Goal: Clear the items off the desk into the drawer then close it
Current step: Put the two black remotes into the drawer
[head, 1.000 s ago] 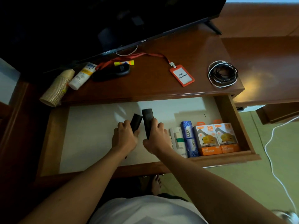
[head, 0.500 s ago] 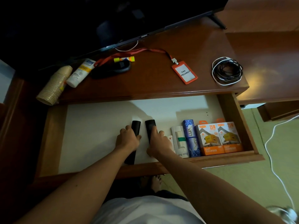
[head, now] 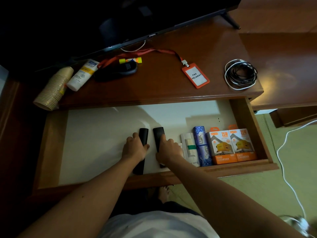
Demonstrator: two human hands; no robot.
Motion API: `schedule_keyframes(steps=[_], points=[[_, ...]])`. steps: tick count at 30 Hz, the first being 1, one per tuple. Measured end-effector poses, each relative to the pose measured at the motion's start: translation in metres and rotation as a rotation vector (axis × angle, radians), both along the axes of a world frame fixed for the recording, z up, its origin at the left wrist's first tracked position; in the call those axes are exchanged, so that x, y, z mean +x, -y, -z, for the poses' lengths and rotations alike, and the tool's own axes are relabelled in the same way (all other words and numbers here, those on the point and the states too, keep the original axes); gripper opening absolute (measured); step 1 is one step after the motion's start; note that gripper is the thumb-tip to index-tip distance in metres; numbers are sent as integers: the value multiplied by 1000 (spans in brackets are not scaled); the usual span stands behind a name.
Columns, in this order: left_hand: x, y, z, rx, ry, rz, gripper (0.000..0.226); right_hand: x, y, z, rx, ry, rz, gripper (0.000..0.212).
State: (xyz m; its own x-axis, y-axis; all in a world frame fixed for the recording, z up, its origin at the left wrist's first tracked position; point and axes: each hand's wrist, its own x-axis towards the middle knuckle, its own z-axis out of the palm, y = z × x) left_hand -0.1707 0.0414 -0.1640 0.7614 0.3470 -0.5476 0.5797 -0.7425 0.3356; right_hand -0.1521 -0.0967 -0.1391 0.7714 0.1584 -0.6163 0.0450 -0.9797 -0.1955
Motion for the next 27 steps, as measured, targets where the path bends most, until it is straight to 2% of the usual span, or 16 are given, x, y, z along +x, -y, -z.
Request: schedule_keyframes(steps=[3, 8, 11, 19, 21, 24, 27], points=[[-4, -5, 0, -35, 16, 3, 55, 5, -1, -1, -3, 51, 1, 50], [-15, -14, 3, -75, -41, 27, 60, 14, -10, 3, 25, 136, -4, 56], [-19, -15, 7, -118, -58, 41, 54, 22, -17, 6, 40, 172, -29, 59], [-19, -11, 10, -131, -36, 19, 58, 32, -21, 13, 41, 79, -30, 87], [-19, -9, 12, -137, -27, 10, 58, 34, -20, 13, 34, 73, -27, 84], [-16, -5, 13, -141, -29, -5, 55, 37, -17, 13, 16, 68, -23, 67], [-15, 2, 13, -159, -30, -6, 54, 39, -12, 13, -16, 69, -56, 65]])
